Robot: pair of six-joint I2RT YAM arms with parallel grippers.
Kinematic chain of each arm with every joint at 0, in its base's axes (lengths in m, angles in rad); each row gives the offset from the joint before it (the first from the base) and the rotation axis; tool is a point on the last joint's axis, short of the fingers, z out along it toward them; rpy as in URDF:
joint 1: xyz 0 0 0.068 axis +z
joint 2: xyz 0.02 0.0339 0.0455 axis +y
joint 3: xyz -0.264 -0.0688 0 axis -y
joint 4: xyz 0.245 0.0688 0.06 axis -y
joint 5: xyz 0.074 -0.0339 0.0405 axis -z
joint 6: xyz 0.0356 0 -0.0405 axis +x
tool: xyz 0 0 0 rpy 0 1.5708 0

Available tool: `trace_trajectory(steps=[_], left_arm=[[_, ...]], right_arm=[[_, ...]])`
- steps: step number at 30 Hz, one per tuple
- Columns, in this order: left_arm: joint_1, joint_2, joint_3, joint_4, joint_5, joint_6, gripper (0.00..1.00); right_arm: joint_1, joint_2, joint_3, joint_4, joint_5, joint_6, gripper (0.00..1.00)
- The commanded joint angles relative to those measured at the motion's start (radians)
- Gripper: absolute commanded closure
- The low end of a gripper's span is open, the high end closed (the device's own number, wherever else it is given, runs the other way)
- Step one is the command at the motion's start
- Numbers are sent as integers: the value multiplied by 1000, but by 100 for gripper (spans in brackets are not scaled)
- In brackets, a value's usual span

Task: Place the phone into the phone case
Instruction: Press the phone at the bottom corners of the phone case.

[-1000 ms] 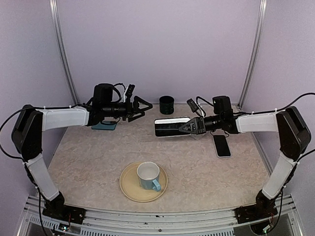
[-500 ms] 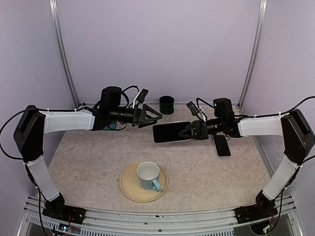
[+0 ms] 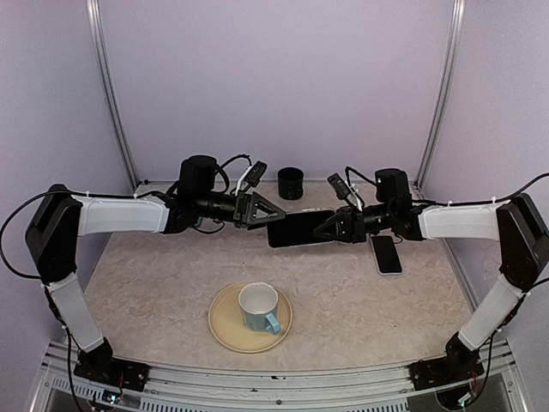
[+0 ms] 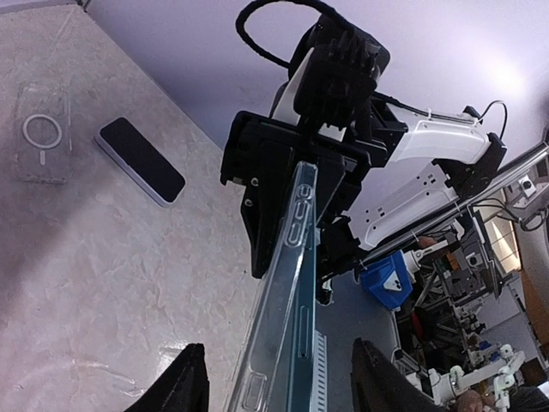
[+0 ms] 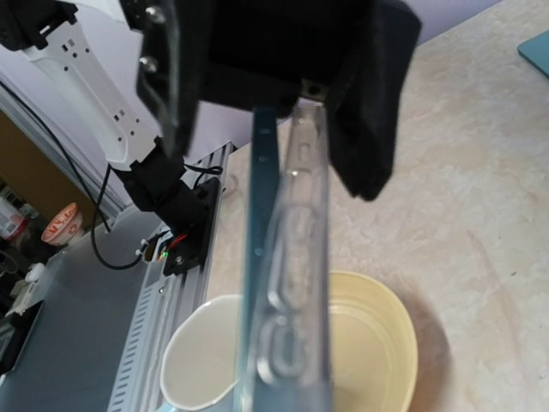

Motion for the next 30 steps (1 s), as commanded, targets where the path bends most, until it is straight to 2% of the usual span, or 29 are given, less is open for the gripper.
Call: trace_trajectory(steps=[1, 8, 13, 22, 26, 30], left_arm=[[-4, 15, -16, 68, 39, -13, 50], [-5, 16, -15, 75, 51, -19, 67], [-6, 13, -18, 73, 57, -17, 74], [-6, 13, -15, 72, 60, -21, 99], [-6, 4, -11, 55, 39, -7, 100], [-6, -7, 14, -42, -23, 61, 100]], right_arm=[[8, -41, -5, 51, -19, -12, 100], [7, -44, -3, 50, -13, -13, 100], [7, -44, -2, 52, -8, -11, 100], [7, -49, -2, 59, -5, -2, 100], [7, -50, -2, 60, -8, 4, 100], [7, -56, 0, 67, -24, 16, 100]])
